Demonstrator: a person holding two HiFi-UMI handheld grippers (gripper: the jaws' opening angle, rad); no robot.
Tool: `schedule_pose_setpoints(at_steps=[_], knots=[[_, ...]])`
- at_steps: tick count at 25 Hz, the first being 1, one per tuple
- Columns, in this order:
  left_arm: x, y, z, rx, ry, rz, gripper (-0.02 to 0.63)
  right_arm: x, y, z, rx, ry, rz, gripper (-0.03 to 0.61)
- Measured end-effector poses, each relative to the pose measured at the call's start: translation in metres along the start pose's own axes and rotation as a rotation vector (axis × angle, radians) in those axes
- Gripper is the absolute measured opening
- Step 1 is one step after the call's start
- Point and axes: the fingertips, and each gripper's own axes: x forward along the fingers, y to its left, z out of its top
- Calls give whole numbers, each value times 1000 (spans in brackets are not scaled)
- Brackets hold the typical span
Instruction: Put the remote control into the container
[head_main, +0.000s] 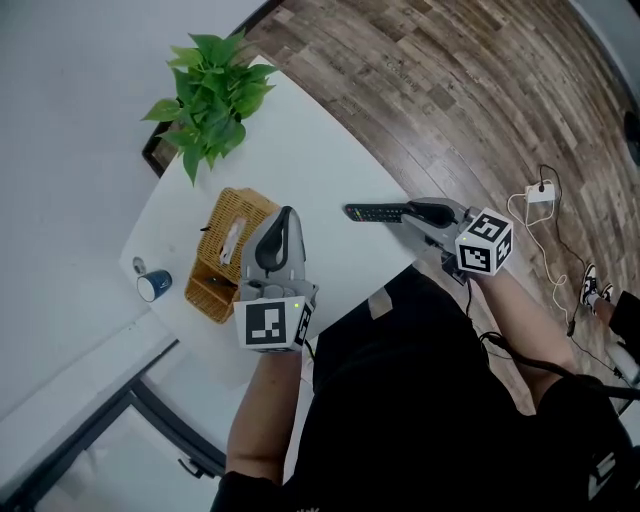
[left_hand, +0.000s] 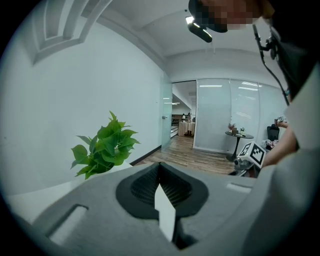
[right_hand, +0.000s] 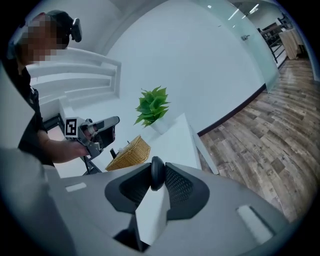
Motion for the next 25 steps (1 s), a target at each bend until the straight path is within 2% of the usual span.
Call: schedule_pose_setpoints(at_steps=[10,25], knots=[[-53,23,32,24,-71,51,2,5,55,37,-87,-21,42,87],[-175,106,55,15,-178,257,2,48,159,86,-233,-44,152,87]])
